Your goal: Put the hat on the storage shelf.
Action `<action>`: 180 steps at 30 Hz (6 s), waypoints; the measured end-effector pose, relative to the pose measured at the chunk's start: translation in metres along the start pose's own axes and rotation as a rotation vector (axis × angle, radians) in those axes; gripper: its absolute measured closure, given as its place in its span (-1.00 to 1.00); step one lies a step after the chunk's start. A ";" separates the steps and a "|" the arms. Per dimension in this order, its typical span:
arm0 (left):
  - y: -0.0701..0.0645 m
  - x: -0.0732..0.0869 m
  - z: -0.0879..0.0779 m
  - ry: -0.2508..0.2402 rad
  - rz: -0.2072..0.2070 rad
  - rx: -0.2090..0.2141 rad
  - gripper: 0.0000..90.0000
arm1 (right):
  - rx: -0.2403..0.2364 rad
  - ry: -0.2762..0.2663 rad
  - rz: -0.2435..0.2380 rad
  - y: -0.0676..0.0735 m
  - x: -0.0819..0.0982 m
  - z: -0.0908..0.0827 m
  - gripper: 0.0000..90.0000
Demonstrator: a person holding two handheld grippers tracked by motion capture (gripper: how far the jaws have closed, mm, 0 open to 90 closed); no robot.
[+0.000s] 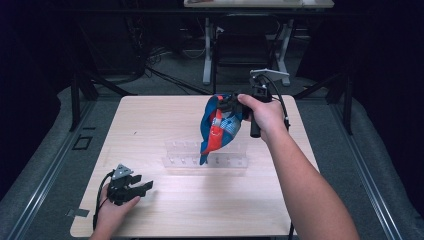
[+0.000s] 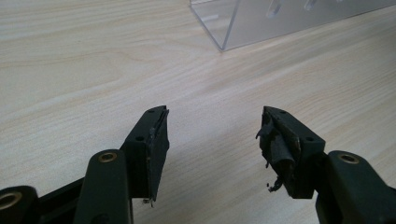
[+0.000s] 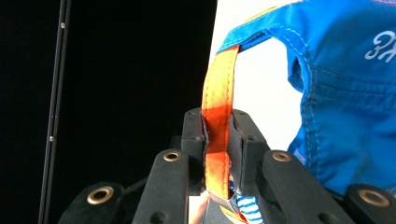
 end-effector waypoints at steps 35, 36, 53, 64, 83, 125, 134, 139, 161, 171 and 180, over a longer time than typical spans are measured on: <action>-0.002 -0.002 0.005 0.000 0.003 0.008 -0.06 | 0.052 0.046 0.018 -0.039 0.020 0.017 0.72; -0.002 -0.002 0.005 0.000 0.002 0.008 -0.06 | 0.054 0.049 0.018 -0.041 0.020 0.015 0.72; -0.003 -0.002 0.005 0.002 0.006 0.010 -0.06 | 0.055 0.030 0.026 -0.045 0.018 0.008 0.58; -0.003 -0.003 0.005 0.002 0.004 0.009 -0.06 | 0.079 -0.005 -0.019 -0.051 0.013 -0.005 0.36; -0.003 -0.002 0.005 0.003 0.001 0.009 -0.07 | 0.165 -0.034 -0.103 -0.066 0.014 -0.036 0.13; -0.002 -0.002 0.006 -0.004 0.004 0.002 -0.07 | 0.338 -0.103 -0.186 -0.162 0.038 -0.080 -0.16; -0.002 -0.002 0.006 -0.003 0.005 0.000 -0.07 | 0.361 -0.108 -0.233 -0.183 0.061 -0.083 -0.17; -0.003 -0.002 0.006 -0.003 0.005 0.001 -0.07 | 0.367 -0.119 -0.274 -0.189 0.069 -0.082 -0.19; -0.003 -0.001 0.006 0.001 0.010 0.003 -0.07 | 0.305 -0.196 -0.367 -0.211 0.117 -0.076 -0.20; -0.003 -0.001 0.006 0.003 0.008 0.003 -0.07 | 0.323 -0.231 -0.386 -0.237 0.132 -0.074 -0.23; -0.003 0.000 0.007 0.003 0.009 -0.002 -0.07 | 0.302 -0.263 -0.371 -0.250 0.142 -0.077 -0.25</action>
Point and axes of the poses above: each handheld gripper's, and its own axes: z roughly forward along the jaws, x roughly out of its underside, y roughly to its left, the point moved 9 cm from there along z, roughly forward along the jaws, and after that the axes turned 15 degrees about -y, right-handed, at the moved point
